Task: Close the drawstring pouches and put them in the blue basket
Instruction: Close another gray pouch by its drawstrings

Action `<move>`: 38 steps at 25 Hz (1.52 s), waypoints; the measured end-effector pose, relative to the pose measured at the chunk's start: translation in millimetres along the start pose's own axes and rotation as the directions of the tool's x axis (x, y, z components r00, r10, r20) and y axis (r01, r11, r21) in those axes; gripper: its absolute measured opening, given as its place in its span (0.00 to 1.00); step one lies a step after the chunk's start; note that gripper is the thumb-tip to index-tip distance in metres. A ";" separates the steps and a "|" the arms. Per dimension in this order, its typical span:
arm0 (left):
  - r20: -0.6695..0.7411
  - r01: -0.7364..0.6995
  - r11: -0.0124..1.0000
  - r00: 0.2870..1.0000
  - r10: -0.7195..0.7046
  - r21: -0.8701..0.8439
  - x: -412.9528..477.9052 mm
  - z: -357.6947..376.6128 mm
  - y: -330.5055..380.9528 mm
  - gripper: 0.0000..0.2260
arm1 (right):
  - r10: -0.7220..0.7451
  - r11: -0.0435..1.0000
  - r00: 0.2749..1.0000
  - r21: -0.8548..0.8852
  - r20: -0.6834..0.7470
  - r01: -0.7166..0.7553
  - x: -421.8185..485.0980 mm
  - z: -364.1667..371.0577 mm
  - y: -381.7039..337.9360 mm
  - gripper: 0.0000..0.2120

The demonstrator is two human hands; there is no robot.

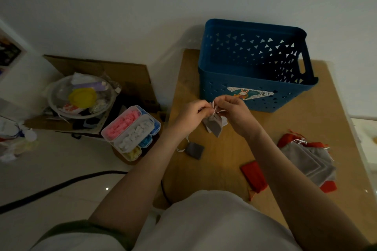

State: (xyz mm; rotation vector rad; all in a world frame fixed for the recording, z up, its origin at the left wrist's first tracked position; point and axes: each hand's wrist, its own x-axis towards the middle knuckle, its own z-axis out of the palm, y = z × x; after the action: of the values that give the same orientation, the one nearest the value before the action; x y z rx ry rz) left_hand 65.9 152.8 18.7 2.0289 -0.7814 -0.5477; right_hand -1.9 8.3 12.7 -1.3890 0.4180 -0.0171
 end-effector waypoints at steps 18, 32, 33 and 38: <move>-0.096 0.130 0.985 0.985 -0.141 -0.116 -2.8 5.4 10.4 0.09 | -0.016 0.966 0.976 -0.256 -0.216 -0.041 -0.4 6.4 -2.5 0.08; -0.026 0.086 0.291 0.932 -0.362 -0.953 0.5 -9.6 14.4 0.14 | 0.077 0.823 0.973 0.565 -0.218 0.062 -5.3 -1.6 -17.7 0.13; -0.020 0.100 0.301 0.928 -0.372 -0.948 0.4 -9.0 14.0 0.14 | 0.078 0.824 0.976 0.565 -0.203 0.052 -5.4 -0.8 -17.8 0.12; -0.024 0.144 0.445 0.936 -0.352 -0.884 -1.5 -7.0 14.1 0.15 | 0.035 0.966 0.992 0.258 -0.117 -0.003 -5.3 4.5 -11.8 0.14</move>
State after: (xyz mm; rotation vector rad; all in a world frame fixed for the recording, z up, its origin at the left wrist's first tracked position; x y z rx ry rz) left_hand 64.7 151.8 34.5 1.1595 0.0235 -0.7019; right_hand -2.7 11.6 26.0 -1.1305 0.5119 -0.1363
